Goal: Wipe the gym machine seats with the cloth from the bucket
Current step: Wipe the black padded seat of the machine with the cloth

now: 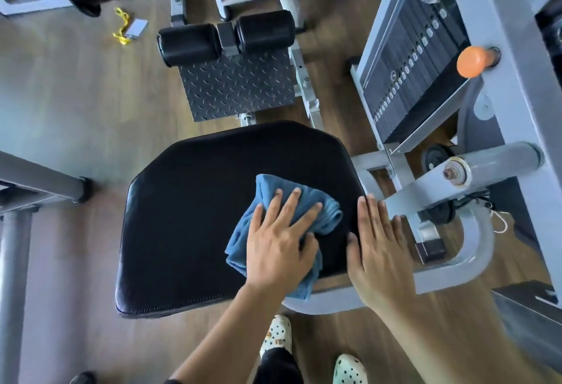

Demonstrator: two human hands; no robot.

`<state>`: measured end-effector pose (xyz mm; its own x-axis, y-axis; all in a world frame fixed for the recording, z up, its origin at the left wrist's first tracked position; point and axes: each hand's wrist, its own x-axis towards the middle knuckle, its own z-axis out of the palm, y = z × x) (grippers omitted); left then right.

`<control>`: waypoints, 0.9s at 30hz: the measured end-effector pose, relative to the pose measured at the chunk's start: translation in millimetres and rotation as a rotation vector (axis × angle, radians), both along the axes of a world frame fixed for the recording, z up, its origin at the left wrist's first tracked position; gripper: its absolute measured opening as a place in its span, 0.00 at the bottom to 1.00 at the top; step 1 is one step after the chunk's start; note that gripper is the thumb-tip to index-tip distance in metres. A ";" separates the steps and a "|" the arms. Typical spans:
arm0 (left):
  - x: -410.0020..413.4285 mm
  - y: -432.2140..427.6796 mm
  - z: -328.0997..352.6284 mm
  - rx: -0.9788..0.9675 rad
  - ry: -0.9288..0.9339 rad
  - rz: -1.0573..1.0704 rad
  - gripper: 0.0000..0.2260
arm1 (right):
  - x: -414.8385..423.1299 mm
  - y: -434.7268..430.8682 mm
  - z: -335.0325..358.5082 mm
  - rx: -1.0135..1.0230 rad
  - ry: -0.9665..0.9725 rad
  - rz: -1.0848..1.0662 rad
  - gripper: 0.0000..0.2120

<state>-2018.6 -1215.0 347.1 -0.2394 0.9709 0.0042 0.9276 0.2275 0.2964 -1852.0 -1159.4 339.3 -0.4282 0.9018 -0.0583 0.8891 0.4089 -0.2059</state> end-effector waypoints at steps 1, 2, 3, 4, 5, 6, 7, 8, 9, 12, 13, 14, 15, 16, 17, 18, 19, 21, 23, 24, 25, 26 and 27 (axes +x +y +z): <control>1.1 -11.6 0.9 0.010 -0.005 -0.036 0.20 | 0.8 -0.2 0.4 -0.003 0.001 0.007 0.29; -3.7 -24.4 0.9 0.028 -0.003 -0.058 0.20 | 1.3 -0.1 0.9 -0.004 0.000 0.010 0.29; -12.3 -37.3 1.2 0.037 -0.001 -0.062 0.20 | 2.0 -0.3 0.9 -0.003 -0.007 0.013 0.29; -23.3 -48.6 1.1 0.038 0.007 -0.039 0.20 | 2.5 -0.9 0.6 -0.002 -0.017 0.016 0.29; -35.0 -56.0 0.8 0.032 0.009 0.014 0.20 | 2.8 -1.5 1.0 0.001 -0.023 0.020 0.29; -45.4 -56.5 0.2 0.024 0.009 0.090 0.20 | 2.8 -1.6 1.9 0.010 -0.025 0.026 0.29; -52.2 -50.8 0.3 0.012 0.015 0.177 0.20 | 2.5 -1.9 2.6 0.023 -0.026 0.040 0.29; -52.8 -40.9 0.1 -0.003 0.027 0.262 0.20 | 1.2 -2.7 3.3 0.033 -0.023 0.057 0.28; -47.7 -29.5 1.3 -0.019 0.039 0.323 0.20 | -1.1 -3.6 4.2 0.036 -0.014 0.072 0.28; -26.1 -17.4 2.0 -0.003 0.039 0.232 0.20 | -14.3 -5.0 4.9 0.019 0.030 0.104 0.28; -23.7 -26.7 1.9 0.011 0.040 0.166 0.20 | -19.6 -5.5 4.7 0.017 0.039 0.121 0.29; -25.6 -41.6 2.0 0.026 0.040 0.121 0.20 | -25.1 -6.5 4.9 0.017 0.047 0.138 0.28; -33.0 -59.3 2.5 0.039 0.040 0.113 0.20 | -31.7 -7.5 5.4 0.015 0.058 0.155 0.28; -43.6 -76.2 3.4 0.043 0.033 0.144 0.20 | -37.0 -8.7 5.8 0.012 0.069 0.173 0.28; -58.0 -90.9 3.8 0.041 0.031 0.211 0.20 | -42.9 -10.0 5.9 0.005 0.078 0.193 0.28; -74.1 -100.6 4.3 0.032 0.029 0.300 0.20 | -48.3 -11.1 6.1 0.001 0.084 0.211 0.28; -90.5 -102.7 4.5 0.018 0.039 0.399 0.21 | -53.7 -11.5 6.1 0.002 0.088 0.229 0.28; -113.5 -86.6 1.6 -0.019 0.060 0.583 0.21 | -64.3 -12.8 5.1 0.012 0.088 0.266 0.28; -115.0 -58.8 0.9 -0.038 0.042 0.640 0.20 | -75.3 -15.0 4.5 0.015 0.083 0.297 0.28; -111.4 -49.9 0.1 -0.043 0.031 0.592 0.19 | -80.4 -15.5 4.2 0.015 0.081 0.305 0.28; -107.3 -48.3 -1.1 -0.044 0.026 0.512 0.19 | -85.2 -15.5 3.7 0.015 0.080 0.311 0.28; -104.5 -54.8 -1.1 -0.039 0.027 0.427 0.19 | -89.4 -15.2 3.0 0.015 0.077 0.317 0.28; -105.3 -66.7 0.1 -0.021 0.031 0.355 0.20 | -92.8 -14.2 2.5 0.013 0.074 0.318 0.28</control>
